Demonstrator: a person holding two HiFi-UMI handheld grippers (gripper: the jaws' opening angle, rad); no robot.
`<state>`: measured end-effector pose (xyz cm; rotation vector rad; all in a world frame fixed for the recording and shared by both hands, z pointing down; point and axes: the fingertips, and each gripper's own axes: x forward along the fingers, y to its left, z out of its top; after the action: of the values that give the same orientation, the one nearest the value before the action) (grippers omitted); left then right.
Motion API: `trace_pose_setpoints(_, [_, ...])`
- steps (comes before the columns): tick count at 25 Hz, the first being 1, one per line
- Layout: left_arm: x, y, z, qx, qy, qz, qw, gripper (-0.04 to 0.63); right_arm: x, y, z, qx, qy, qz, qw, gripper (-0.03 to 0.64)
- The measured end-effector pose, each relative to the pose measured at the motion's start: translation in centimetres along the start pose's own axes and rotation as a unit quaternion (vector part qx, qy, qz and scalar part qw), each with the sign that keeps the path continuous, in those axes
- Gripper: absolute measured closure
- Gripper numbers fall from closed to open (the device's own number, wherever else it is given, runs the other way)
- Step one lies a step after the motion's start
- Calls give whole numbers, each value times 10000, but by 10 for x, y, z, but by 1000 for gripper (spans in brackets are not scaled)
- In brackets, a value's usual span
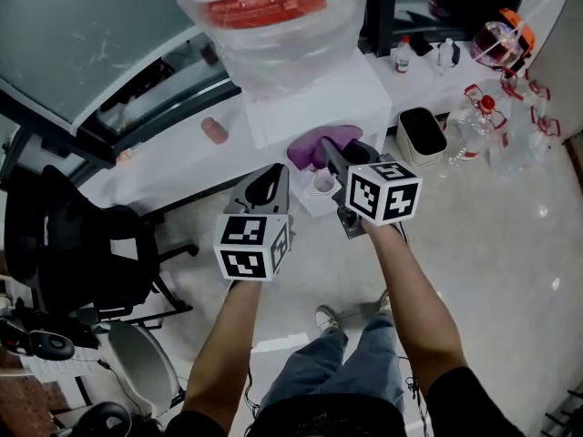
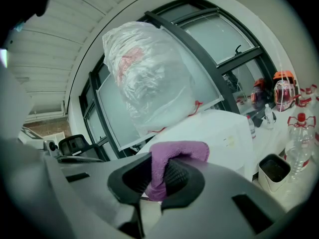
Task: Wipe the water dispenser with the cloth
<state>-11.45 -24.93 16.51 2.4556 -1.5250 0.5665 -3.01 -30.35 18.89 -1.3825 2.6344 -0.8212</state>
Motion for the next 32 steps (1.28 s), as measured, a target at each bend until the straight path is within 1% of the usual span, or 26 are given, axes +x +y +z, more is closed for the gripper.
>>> trace_pose_setpoints(15, [54,-64,21,-193,83,238,9995,560,-36,-83,27,118,167,116,9997,571])
trace_pose_setpoints(21, [75,-82,30,-260,76,343,9990,560,-47,-114,39,102,232,157,9996,571])
trace_pose_setpoints(25, [82,-87,34,-298,41,452,9985,560,-53,-124,48,-27,244,237,9994,571])
trace_pose_setpoints(29, [85,-86,29,-355,49,554,9978,560,-51,-127,50,-229,273,352,9987,571])
trace_pose_setpoints(32, [85,-86,24,-365,51,593,9976,559,-50,-128,50,-267,226,381,9987,571])
